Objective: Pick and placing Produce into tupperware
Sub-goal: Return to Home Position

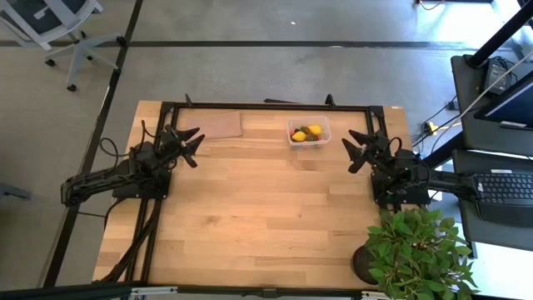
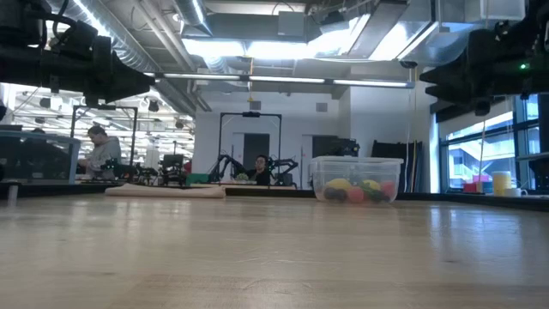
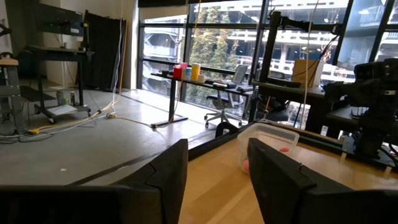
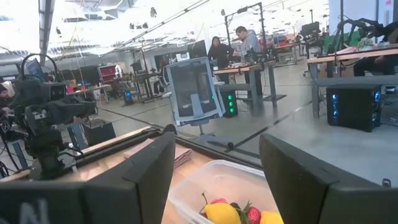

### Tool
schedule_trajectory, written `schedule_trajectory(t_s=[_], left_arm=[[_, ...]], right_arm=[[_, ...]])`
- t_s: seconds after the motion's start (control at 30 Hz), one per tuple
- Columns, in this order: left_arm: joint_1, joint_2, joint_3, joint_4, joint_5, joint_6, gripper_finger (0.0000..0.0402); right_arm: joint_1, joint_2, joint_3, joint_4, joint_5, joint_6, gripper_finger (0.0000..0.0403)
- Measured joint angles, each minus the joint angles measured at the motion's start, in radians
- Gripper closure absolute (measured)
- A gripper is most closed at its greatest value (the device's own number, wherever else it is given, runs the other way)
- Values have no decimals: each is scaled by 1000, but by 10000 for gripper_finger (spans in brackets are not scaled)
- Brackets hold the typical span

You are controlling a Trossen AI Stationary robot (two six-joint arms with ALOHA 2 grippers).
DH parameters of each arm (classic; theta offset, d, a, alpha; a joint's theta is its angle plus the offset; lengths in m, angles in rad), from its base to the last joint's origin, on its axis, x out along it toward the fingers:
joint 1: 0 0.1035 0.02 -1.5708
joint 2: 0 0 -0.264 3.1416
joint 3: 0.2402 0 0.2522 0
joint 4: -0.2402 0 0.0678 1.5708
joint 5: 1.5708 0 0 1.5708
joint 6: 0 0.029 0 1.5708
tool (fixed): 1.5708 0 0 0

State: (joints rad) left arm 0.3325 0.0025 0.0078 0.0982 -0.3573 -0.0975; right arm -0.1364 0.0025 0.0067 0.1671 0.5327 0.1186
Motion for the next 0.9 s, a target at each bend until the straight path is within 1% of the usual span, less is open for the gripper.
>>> schedule_trajectory(t_s=[0.33,0.73,0.9], left_arm=[[0,0,0,0,0,0,254],[0,0,0,0,0,0,241],[0,0,0,0,0,0,243]], right_arm=[[0,0,0,-1,-3,-18,169],[0,0,0,-3,-2,-18,169],[0,0,0,-3,-2,-18,169]])
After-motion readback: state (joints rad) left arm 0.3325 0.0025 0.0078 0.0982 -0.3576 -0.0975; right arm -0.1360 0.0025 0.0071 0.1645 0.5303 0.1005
